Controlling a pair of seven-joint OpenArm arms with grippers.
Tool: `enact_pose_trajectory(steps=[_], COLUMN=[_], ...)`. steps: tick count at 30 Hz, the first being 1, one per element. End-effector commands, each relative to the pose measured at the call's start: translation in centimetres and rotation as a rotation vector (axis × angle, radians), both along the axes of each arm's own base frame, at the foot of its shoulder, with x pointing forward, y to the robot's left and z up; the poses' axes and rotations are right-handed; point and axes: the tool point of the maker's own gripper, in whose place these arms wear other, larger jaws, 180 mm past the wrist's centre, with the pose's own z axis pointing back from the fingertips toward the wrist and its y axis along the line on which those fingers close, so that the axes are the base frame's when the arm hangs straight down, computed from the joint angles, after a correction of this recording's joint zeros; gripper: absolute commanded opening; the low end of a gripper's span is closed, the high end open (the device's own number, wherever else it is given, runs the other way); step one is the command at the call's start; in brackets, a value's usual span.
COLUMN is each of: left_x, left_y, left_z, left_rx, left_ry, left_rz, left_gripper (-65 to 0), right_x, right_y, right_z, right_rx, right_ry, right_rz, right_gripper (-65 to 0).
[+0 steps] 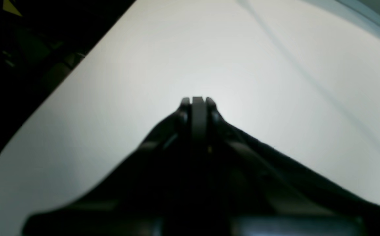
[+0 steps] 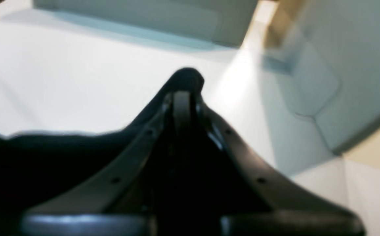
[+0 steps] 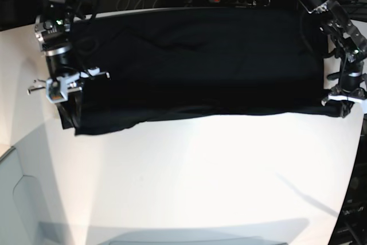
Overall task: Fold the T-shirt properly
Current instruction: 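Fold the hem over onto the shoulder edge with both grippers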
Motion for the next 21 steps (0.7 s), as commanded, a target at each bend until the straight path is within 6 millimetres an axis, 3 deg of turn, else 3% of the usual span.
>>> enact_pose_trajectory(steps=[1,10,15,21], left_x=[0.1,-0.7,-0.7,-1.5], left_y=[1.1,1.1,1.1,1.2], left_z=[2.0,0.9,0.9,0.3], left_rx=[0.039,0.012,0.012,0.012], left_ry=[-0.052,-0.038,-0.039,-0.019], left_rz=[0.016,0.038,0.038,0.043], left_gripper=[-64.9,-64.9,-64.9,-64.9], right_x=[-0.5,-6.7,-8.4,-9.5], right_y=[0.1,1.1,1.3,0.1], right_z=[1.1,-1.3,-1.8,-4.4], right_rx=[0.014,0.116,0.136,0.139], right_ry=[-0.053,-0.031,-0.021,0.051], right_rz=[0.000,-0.035,-0.046,-0.084], right_gripper=[-65.0,-65.0,-65.0,-65.0])
